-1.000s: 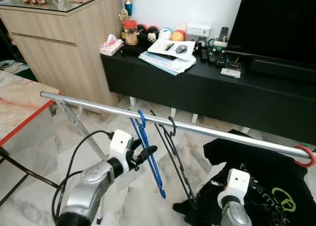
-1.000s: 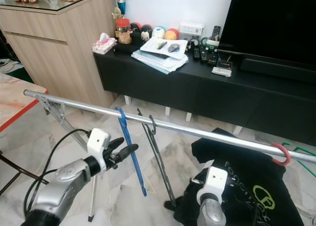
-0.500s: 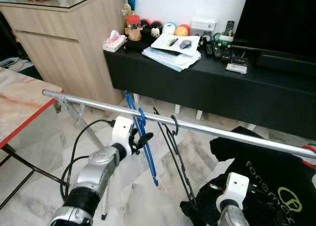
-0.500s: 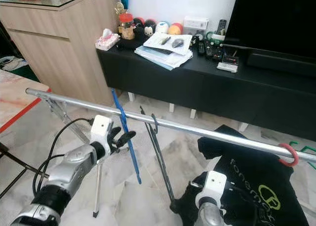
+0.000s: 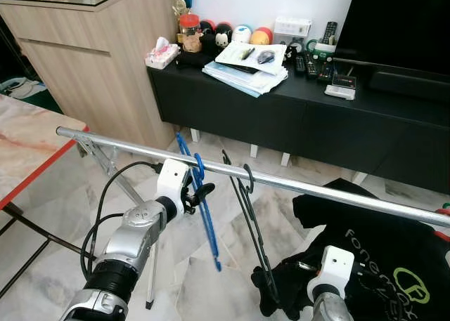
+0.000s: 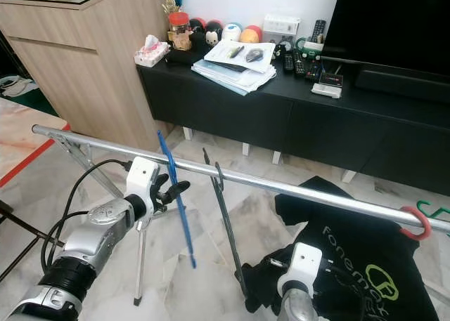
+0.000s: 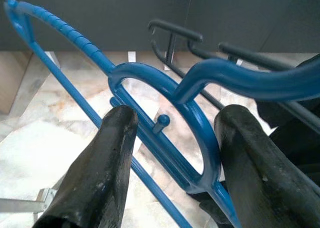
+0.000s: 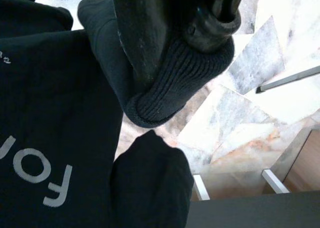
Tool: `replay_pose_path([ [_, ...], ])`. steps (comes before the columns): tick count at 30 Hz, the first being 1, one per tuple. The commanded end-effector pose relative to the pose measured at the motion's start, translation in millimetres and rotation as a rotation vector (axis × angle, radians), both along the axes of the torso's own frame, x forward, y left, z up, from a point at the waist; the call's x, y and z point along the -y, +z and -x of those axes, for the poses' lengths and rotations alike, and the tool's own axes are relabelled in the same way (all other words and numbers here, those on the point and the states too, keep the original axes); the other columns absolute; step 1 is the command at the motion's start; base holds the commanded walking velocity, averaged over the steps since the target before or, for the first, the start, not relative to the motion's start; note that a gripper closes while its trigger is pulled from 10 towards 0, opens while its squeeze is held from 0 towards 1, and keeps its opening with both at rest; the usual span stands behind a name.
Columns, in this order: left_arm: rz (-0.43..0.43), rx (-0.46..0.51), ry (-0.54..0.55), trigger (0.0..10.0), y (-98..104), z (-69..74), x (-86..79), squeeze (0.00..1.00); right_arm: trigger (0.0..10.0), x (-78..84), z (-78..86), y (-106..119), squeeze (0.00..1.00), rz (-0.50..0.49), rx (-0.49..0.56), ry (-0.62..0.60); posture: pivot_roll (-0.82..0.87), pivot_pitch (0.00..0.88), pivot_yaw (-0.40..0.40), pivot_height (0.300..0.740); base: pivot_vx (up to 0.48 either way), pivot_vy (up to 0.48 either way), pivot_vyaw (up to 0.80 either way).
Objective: Hang hanger
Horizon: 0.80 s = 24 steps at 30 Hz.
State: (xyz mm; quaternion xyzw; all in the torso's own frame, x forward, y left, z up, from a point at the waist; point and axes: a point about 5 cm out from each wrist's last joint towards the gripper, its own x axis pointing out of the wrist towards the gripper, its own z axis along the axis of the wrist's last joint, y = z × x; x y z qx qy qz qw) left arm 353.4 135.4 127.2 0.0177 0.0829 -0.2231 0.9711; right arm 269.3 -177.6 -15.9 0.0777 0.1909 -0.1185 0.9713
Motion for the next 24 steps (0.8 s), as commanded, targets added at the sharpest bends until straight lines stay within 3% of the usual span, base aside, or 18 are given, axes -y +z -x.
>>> replay_pose_path([
  [1,-0.034,-0.019,0.018,10.0,-5.0,2.9,-4.5,0.00,10.0,-2.8,-0.7,1.4,0.00,-0.002,0.017,0.005,0.00,0.176,0.065,0.740,0.000,0.000,0.00],
  [8,-0.057,-0.052,-0.066,10.0,-7.7,9.2,4.4,0.00,10.0,-4.3,-1.3,1.8,0.00,-0.002,0.019,0.010,0.00,0.183,0.068,0.740,0.000,0.000,0.00],
  [13,-0.095,-0.048,-0.056,10.0,-6.2,10.7,1.8,0.00,10.0,-5.4,-0.8,1.4,0.00,-0.004,0.018,0.010,0.00,0.183,0.070,0.740,0.000,0.000,0.00],
  [23,-0.058,-0.041,-0.009,10.0,-10.4,7.2,0.4,0.00,10.0,-6.9,-0.8,1.0,0.00,-0.006,0.014,0.014,0.00,0.181,0.069,0.740,0.000,0.000,0.00],
  [24,-0.056,-0.035,0.002,8.9,-9.8,5.9,0.1,0.00,10.0,-6.9,-0.7,0.9,0.00,-0.006,0.013,0.014,0.00,0.181,0.068,0.740,0.000,0.000,0.00],
])
